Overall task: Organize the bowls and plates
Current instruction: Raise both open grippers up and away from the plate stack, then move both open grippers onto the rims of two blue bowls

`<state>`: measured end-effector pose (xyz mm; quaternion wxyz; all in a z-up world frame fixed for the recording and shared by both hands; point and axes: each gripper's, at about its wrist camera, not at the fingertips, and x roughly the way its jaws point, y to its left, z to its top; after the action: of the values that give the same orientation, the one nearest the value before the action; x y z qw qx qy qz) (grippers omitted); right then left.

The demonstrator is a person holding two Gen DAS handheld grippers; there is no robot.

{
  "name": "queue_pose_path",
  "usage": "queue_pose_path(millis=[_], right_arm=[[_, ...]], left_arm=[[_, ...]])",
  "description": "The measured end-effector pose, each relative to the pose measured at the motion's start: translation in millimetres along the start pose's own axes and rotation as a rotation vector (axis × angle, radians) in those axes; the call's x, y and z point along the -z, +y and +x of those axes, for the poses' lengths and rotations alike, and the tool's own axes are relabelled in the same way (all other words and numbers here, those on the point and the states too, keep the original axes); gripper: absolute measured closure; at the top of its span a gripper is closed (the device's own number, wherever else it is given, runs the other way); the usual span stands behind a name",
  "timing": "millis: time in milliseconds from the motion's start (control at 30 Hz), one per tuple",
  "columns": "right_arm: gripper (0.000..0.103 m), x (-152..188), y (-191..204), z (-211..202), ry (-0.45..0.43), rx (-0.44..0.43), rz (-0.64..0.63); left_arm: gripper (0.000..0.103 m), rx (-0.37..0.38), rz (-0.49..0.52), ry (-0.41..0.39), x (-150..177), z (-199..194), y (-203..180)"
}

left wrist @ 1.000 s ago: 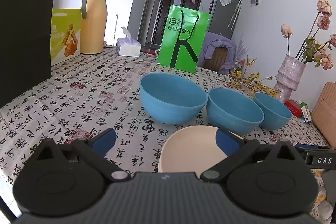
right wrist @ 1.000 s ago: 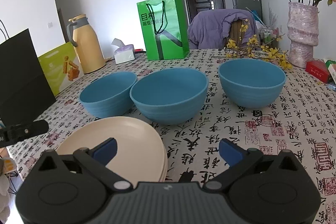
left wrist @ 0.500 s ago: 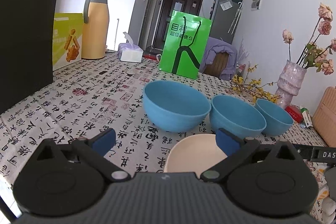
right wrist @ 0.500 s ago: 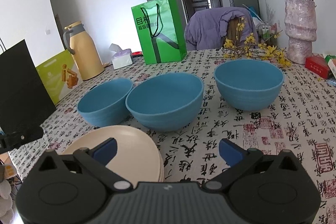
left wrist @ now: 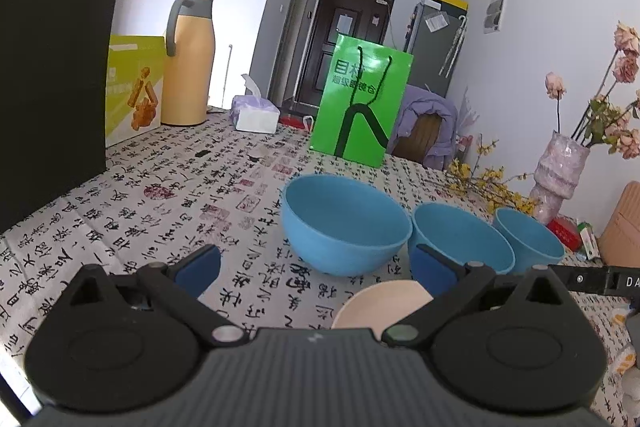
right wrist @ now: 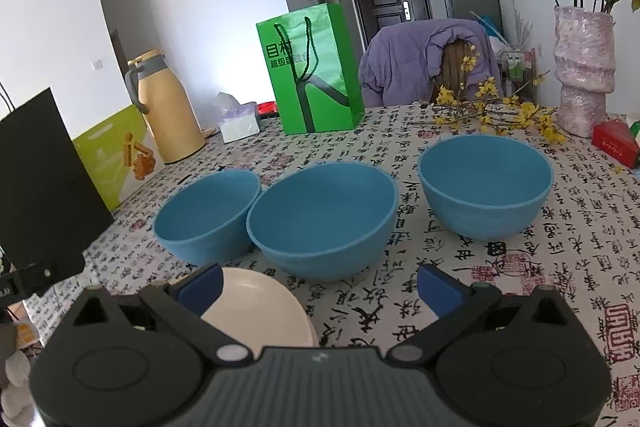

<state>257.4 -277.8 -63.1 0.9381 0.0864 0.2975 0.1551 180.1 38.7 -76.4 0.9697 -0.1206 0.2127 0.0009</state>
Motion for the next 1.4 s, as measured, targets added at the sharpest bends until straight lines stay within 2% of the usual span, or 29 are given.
queue_pose_path(millis=[400, 767, 1400], right_arm=[[0.000, -24, 10, 16, 0.024, -0.029, -0.010], [0.000, -52, 28, 32, 0.008, -0.021, -0.068], [0.000, -98, 69, 68, 0.016, -0.059, -0.160]], left_arm=[[0.000, 0.015, -0.047, 0.005, -15, 10, 13], [0.000, 0.023, -0.072, -0.005, -27, 22, 25], [0.000, 0.000, -0.157, 0.000, -52, 45, 50]])
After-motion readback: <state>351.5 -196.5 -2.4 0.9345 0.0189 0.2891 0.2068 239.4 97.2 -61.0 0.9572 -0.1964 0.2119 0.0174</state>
